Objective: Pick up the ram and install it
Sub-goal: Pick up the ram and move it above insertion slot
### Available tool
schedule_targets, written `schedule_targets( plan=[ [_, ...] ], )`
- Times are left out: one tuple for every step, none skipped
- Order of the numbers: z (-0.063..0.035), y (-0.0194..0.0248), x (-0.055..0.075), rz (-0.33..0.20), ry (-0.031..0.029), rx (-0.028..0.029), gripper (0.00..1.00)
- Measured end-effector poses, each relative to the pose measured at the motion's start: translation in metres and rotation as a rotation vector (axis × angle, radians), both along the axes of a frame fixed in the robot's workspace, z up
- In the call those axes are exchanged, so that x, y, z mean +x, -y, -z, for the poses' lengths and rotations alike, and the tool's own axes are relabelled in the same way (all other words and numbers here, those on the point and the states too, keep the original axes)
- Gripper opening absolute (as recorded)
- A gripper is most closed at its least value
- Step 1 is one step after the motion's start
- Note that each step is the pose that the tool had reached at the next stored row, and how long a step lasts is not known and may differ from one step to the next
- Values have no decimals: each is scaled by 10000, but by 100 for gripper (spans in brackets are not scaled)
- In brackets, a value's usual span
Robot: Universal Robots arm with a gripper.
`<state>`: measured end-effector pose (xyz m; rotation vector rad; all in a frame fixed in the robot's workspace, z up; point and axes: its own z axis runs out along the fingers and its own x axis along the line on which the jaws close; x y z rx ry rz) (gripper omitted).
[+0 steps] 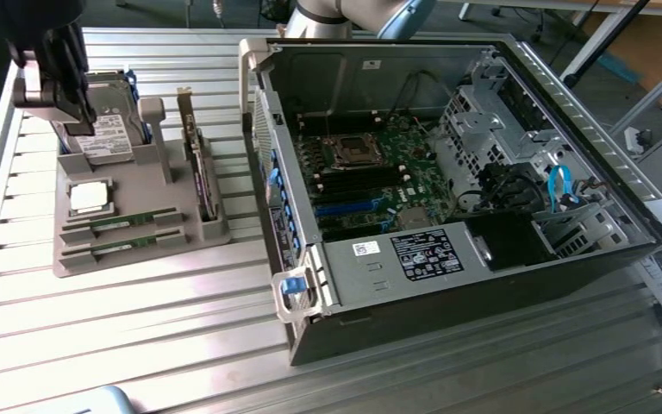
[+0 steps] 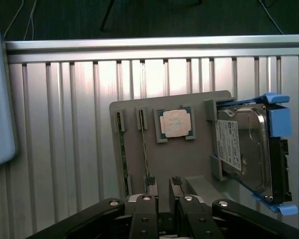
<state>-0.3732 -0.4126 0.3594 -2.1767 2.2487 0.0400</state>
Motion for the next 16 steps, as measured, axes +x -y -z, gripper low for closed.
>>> schedule_targets(
  plan=[
    [9,0,0,0,-1,0,24],
    [18,0,0,0,-1,0,24],
    [26,0,0,0,-1,0,24],
    [35,0,0,0,-1,-1,24],
    [45,0,0,0,-1,-1,24],
    [54,0,0,0,-1,-1,24],
    [70,0,0,0,-1,-1,24],
    [86,0,0,0,-1,-1,24],
    [97,0,0,0,-1,-1,24],
    [107,0,0,0,-1,-1,24],
    [123,0,0,0,-1,0,24],
    [135,0,0,0,0,0,24],
    [146,0,0,0,-1,0,24],
    [156,0,0,0,-1,-1,24],
    [166,0,0,0,-1,0,24],
    [176,0,0,0,-1,0,24]
  ],
)
